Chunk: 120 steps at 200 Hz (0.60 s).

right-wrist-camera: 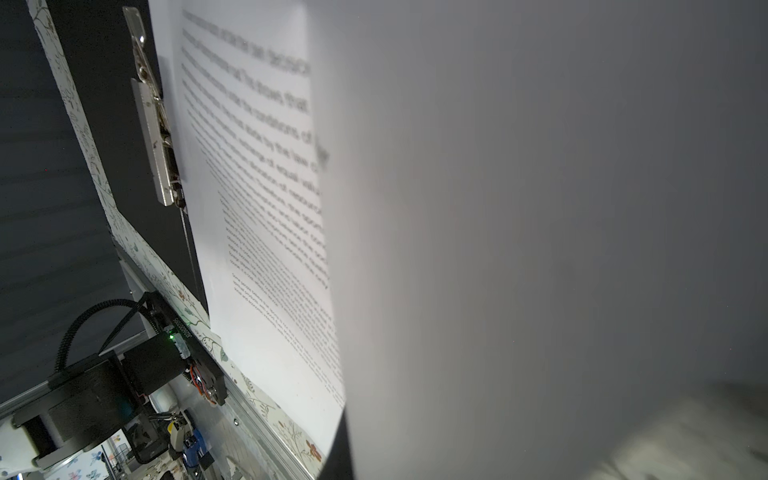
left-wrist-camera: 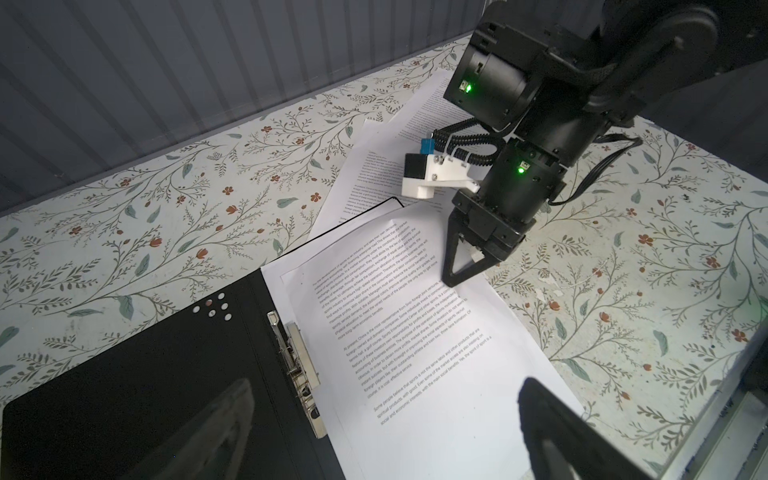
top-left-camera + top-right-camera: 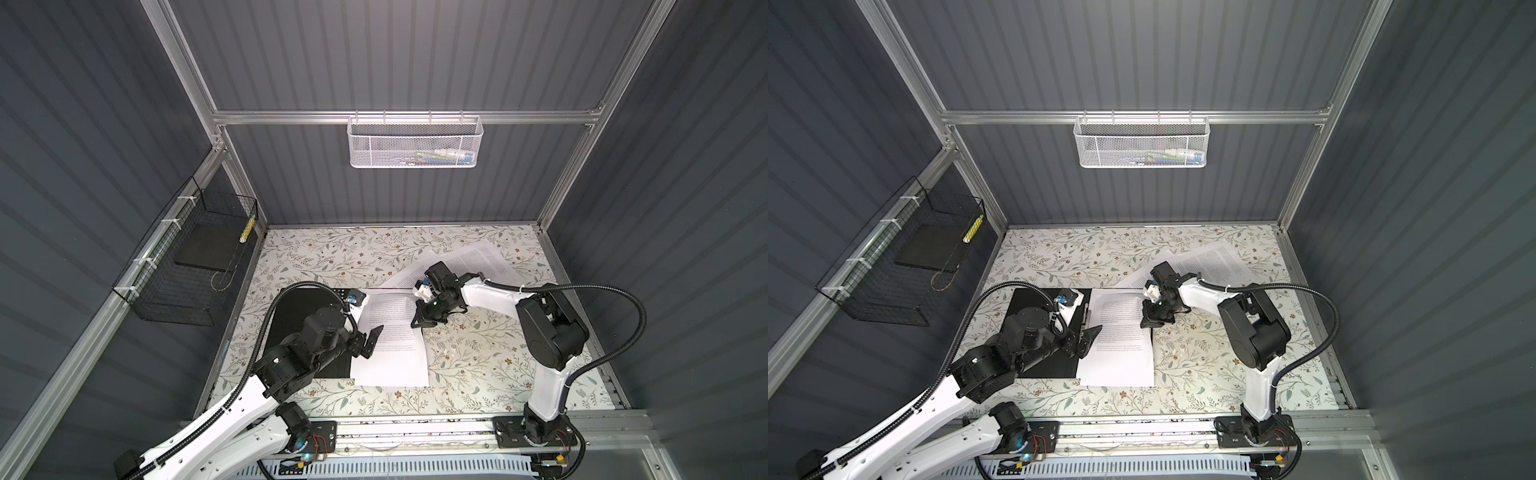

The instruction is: Put the files into the folder

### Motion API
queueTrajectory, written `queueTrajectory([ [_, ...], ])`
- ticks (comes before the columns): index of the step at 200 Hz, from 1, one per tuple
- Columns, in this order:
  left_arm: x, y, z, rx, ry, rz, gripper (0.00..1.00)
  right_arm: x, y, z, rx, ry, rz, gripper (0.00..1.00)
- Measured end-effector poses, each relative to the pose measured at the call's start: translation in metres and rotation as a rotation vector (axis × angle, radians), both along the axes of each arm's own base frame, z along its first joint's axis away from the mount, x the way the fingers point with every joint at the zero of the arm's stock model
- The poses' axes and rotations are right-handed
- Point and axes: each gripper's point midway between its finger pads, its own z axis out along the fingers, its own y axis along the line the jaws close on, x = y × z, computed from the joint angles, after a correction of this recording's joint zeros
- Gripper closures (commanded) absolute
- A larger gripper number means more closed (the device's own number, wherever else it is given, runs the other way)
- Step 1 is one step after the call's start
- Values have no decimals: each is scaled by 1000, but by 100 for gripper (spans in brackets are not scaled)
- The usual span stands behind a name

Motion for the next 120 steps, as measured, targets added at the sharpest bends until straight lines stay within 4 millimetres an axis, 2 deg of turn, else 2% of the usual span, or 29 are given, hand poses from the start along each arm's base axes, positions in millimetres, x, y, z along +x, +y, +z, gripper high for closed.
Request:
queueTrajectory([
  [64, -3, -4, -2, -9, 17, -26, 0, 15, 10, 3, 38, 3, 2, 100],
  [120, -3, -5, -4, -10, 28, -34, 0, 17, 12, 5, 49, 8, 3, 99],
])
